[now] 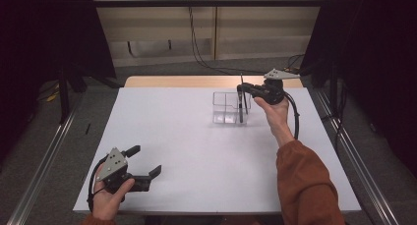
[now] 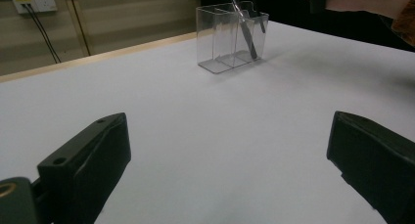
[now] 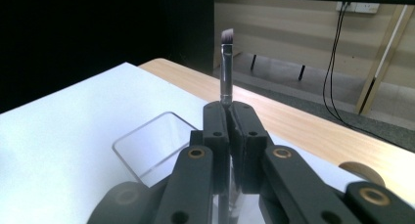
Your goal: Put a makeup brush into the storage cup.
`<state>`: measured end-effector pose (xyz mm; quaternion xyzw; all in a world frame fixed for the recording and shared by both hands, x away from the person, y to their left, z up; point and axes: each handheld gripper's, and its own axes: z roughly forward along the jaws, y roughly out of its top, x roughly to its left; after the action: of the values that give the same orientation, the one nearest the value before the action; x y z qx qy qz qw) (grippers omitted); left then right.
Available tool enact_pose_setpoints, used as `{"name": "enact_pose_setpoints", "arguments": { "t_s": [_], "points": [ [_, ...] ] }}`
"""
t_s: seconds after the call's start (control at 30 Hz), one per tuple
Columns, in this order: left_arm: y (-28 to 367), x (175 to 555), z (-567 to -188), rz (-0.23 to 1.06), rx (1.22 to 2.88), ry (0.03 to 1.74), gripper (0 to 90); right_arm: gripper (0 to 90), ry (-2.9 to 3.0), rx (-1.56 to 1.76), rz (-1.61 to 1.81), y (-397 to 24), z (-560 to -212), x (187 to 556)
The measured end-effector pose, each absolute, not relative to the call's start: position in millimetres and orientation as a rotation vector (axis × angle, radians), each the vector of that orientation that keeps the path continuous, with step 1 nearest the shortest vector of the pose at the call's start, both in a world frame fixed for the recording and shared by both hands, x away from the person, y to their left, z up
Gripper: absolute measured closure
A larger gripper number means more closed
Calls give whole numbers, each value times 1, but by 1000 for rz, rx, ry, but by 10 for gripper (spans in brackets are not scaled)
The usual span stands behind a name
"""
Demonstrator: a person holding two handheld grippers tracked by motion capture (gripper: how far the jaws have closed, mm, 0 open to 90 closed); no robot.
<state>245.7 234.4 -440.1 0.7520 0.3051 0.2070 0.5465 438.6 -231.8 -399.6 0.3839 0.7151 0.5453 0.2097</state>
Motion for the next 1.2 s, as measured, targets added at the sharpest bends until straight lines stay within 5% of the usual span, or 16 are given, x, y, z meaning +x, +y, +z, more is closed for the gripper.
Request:
{"name": "enact_pose_setpoints", "arguments": {
  "t_s": [0.87, 1.2],
  "points": [
    [234, 246, -440, 492, 1784, 723, 26, 850, 1983, 1080, 1543, -235, -408, 436],
    [234, 246, -440, 491, 1784, 723, 26, 751, 1969, 1079, 1548, -235, -409, 435]
  ]
}}
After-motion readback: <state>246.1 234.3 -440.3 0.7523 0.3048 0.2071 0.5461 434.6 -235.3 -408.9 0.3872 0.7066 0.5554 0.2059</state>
